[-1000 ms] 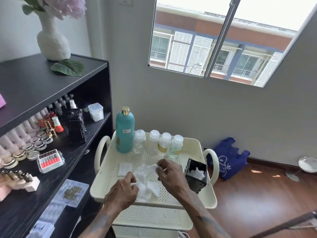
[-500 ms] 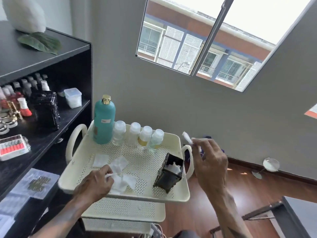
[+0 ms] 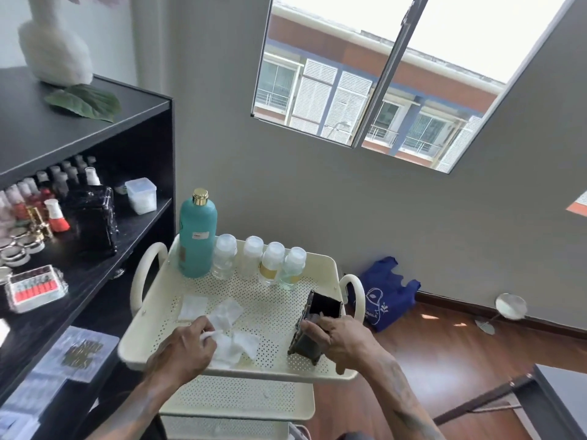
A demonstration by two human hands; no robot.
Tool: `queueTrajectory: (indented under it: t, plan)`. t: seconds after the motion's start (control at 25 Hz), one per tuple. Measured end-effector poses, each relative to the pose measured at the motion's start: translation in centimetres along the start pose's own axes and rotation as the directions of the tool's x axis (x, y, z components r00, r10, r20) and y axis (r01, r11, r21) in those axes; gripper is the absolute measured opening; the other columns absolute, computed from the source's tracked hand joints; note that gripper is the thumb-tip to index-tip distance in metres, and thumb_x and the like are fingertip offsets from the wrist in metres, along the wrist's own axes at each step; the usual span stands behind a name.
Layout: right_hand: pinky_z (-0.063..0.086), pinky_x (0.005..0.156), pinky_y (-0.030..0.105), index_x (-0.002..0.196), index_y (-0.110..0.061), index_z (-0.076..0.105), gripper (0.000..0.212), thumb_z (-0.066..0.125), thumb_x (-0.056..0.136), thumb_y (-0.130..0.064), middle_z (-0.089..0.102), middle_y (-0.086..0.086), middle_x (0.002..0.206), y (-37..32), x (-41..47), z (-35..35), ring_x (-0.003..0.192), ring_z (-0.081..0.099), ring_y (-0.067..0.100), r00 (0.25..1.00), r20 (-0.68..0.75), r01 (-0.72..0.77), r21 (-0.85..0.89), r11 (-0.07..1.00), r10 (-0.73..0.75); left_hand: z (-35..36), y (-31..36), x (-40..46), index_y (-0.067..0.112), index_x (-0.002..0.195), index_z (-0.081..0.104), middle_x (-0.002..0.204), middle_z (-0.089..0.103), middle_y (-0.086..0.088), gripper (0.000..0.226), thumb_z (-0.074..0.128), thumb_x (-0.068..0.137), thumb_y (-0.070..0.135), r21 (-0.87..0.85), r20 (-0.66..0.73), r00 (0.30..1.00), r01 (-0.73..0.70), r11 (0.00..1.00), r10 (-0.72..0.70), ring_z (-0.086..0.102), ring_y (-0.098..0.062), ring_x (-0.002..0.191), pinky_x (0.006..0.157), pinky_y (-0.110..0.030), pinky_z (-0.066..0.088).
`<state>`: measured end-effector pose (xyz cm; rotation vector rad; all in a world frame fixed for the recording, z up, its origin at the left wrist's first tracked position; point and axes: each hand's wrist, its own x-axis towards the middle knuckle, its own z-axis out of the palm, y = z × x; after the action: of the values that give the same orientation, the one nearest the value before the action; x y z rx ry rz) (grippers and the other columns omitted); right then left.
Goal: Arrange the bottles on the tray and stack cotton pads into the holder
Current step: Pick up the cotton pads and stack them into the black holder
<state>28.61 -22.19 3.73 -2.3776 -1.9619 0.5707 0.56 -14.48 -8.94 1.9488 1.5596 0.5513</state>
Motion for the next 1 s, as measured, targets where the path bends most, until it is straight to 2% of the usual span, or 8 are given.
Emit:
queueTrajectory:
  t: [0.12, 0.24, 0.32, 0.44, 0.52, 0.64, 0.84, 1.0]
  plan:
    - [0.049, 0.079, 0.026, 0.119, -0.038, 0.053, 0.052, 0.053, 0.076, -0.068, 0.056, -0.015, 0.114, 1.6, -0.6, -0.7, 0.098, 0.059, 0.007, 0.926, -0.371, 0.105, 0.072, 0.992, -0.071, -0.2, 0.1, -0.3, 0.032, 0.081, 0.053, 0.071, 0.063, 0.008, 0.008, 0.057, 0.087, 0.028, -0.032, -0.049, 0.999, 0.002, 1.000, -0.003, 0.059, -0.003, 0.062, 0.050, -0.025, 0.042]
    - [0.032, 0.111, 0.029, 0.149, -0.040, 0.016, 0.105, 0.073, 0.061, -0.052, 0.021, -0.018, 0.147, 3.1, 0.0, -1.1, 0.134, 0.027, 0.004, 0.967, -0.253, 0.096, 0.266, 0.959, -0.027, -0.5, 1.0, -0.2, 0.033, 0.076, 0.059, 0.084, 0.064, 0.010, 0.016, 0.065, 0.085, 0.021, -0.132, -0.097, 0.995, -0.006, 0.991, -0.006, 0.061, -0.008, 0.076, 0.063, -0.028, 0.046]
    - [0.024, 0.110, 0.022, 0.152, -0.037, 0.010, 0.112, 0.079, 0.064, -0.035, 0.009, -0.019, 0.154, 3.4, 0.5, 0.0, 0.135, 0.021, 0.002, 0.994, -0.112, 0.060, 0.375, 0.925, -0.019, -1.3, 1.2, -0.1, 0.032, 0.076, 0.066, 0.083, 0.069, 0.008, 0.018, 0.072, 0.083, 0.017, -0.290, -0.105, 0.989, 0.074, 0.954, -0.109, 0.064, -0.015, 0.078, 0.070, -0.033, 0.051]
    - [0.028, 0.100, 0.019, 0.145, -0.036, 0.027, 0.093, 0.075, 0.066, -0.030, 0.029, -0.014, 0.150, 4.1, 0.9, 2.2, 0.120, 0.033, 0.000, 0.979, -0.204, 0.080, 0.412, 0.908, 0.006, -3.3, 2.6, 0.2, 0.022, 0.088, 0.072, 0.087, 0.074, -0.003, 0.008, 0.077, 0.082, 0.019, -0.469, -0.139, 0.969, 0.119, 0.875, -0.206, 0.068, -0.026, 0.086, 0.081, -0.046, 0.056]
    - [0.028, 0.097, 0.014, 0.143, -0.035, 0.031, 0.090, 0.075, 0.065, -0.031, 0.035, -0.016, 0.144, 4.0, 0.9, 3.1, 0.119, 0.036, 0.001, 0.973, -0.230, 0.104, 0.428, 0.898, -0.003, -4.4, 5.8, 0.4, 0.018, 0.091, 0.072, 0.086, 0.075, -0.002, 0.012, 0.078, 0.082, 0.024, -0.494, -0.160, 0.979, 0.035, 0.869, -0.130, 0.069, -0.025, 0.087, 0.078, -0.044, 0.056]
    - [0.028, 0.092, 0.001, 0.142, -0.033, 0.033, 0.089, 0.076, 0.063, -0.029, 0.038, -0.017, 0.138, 3.3, 0.6, 4.2, 0.118, 0.043, 0.002, 0.968, -0.245, 0.162, 0.456, 0.875, -0.052, -4.2, 12.9, 1.0, 0.023, 0.086, 0.071, 0.081, 0.074, 0.004, 0.009, 0.078, 0.081, 0.026, -0.397, -0.170, 0.975, -0.203, 0.895, 0.146, 0.070, -0.011, 0.078, 0.070, -0.028, 0.058]
    - [0.044, 0.102, 0.026, 0.140, -0.032, 0.034, 0.088, 0.073, 0.061, -0.032, 0.042, -0.015, 0.135, 2.8, -0.1, 4.9, 0.115, 0.052, 0.008, 0.956, -0.290, 0.194, 0.479, 0.856, -0.054, -1.6, 19.8, 2.0, 0.018, 0.086, 0.069, 0.088, 0.070, 0.005, 0.005, 0.071, 0.082, 0.015, 0.232, -0.124, 0.766, -0.596, 0.769, 0.631, 0.060, -0.015, 0.087, 0.079, -0.029, 0.048]
    - [0.044, 0.094, 0.023, 0.137, -0.035, 0.034, 0.087, 0.072, 0.059, -0.035, 0.044, -0.016, 0.130, 3.0, -0.3, 4.9, 0.105, 0.050, 0.004, 0.954, -0.299, 0.184, 0.493, 0.851, -0.033, 0.3, 19.0, 1.9, 0.027, 0.100, 0.074, 0.101, 0.074, 0.011, 0.015, 0.065, 0.088, 0.027, 0.347, 0.051, 0.796, -0.580, 0.737, 0.603, 0.057, -0.010, 0.094, 0.088, -0.030, 0.037]
